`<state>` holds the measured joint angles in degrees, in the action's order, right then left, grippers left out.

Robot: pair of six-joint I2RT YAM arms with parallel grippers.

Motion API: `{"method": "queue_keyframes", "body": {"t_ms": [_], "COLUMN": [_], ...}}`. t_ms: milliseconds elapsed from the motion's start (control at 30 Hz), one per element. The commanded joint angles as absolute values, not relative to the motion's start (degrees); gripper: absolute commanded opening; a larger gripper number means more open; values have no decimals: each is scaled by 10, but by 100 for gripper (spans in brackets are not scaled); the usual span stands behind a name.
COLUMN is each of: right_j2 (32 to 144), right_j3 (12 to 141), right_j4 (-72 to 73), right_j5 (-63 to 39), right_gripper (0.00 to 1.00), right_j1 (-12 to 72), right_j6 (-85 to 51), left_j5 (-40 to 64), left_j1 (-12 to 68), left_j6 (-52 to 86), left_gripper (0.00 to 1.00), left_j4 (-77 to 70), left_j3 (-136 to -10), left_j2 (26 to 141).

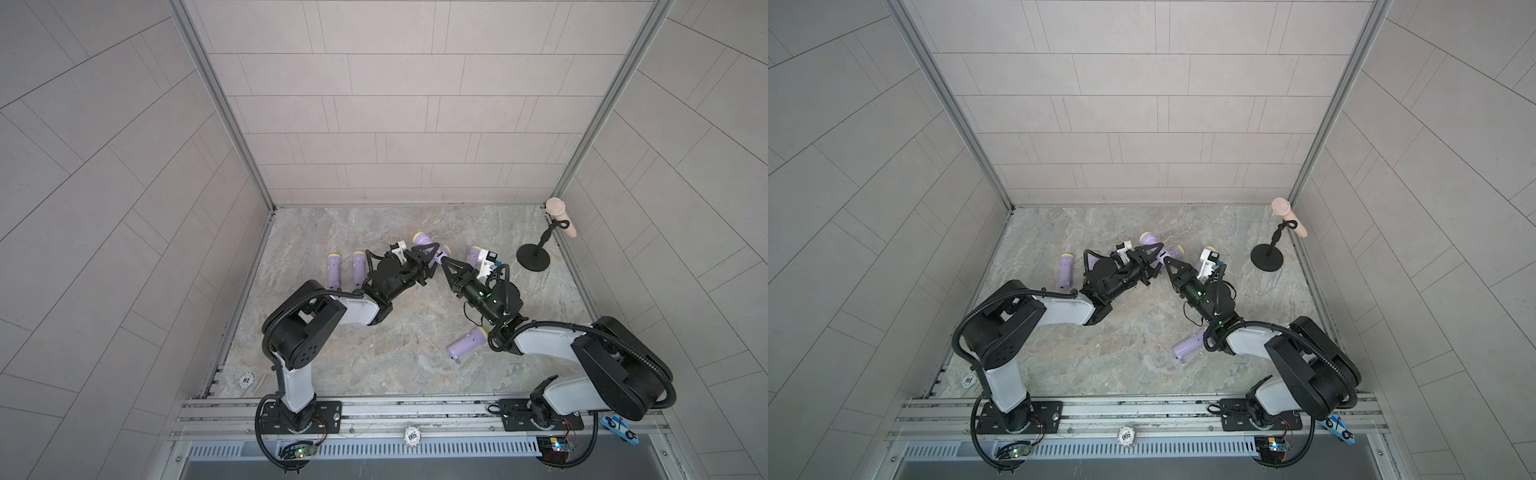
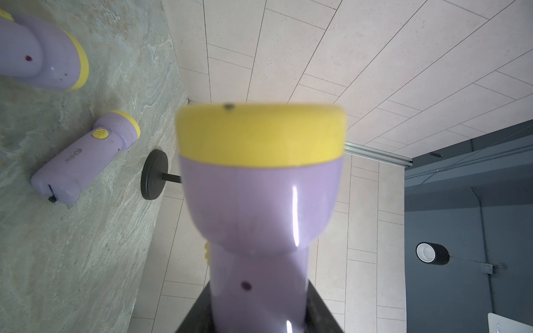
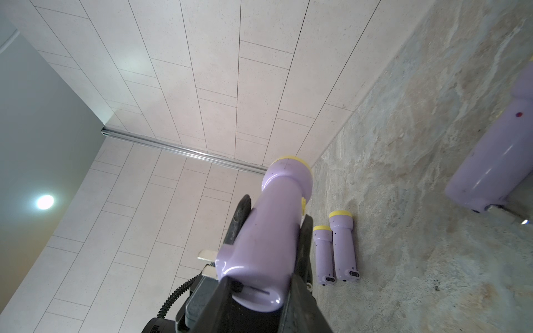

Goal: Close the plug at the bottom of the flashlight
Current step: Close the plug of the flashlight.

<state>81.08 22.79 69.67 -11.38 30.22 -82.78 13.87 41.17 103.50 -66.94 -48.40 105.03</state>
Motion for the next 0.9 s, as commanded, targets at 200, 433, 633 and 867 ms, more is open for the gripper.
{"method": "queue_keyframes", "body": {"t_ms": [200, 433, 633, 867], "right_j2": [818, 821, 826, 830], "right_j3": [232, 232, 233, 232], "right_j4": [733, 736, 742, 747], "right_j5": [-118, -120, -120, -120], "right_gripper": [34, 32, 32, 29], "right_j1": [301, 302, 302, 302], "right_j6": [-836, -837, -841, -842], "left_j5": [162, 161, 160, 160], "left_j1": [418, 420, 421, 421], "left_j6": [1047, 1048, 1049, 1049], "left_gripper": [0, 0, 0, 0], "left_j4": [-691, -693, -694, -696], "left_j3": [-482, -481, -482, -481], "left_j2": [1051, 1051, 1052, 1052]}}
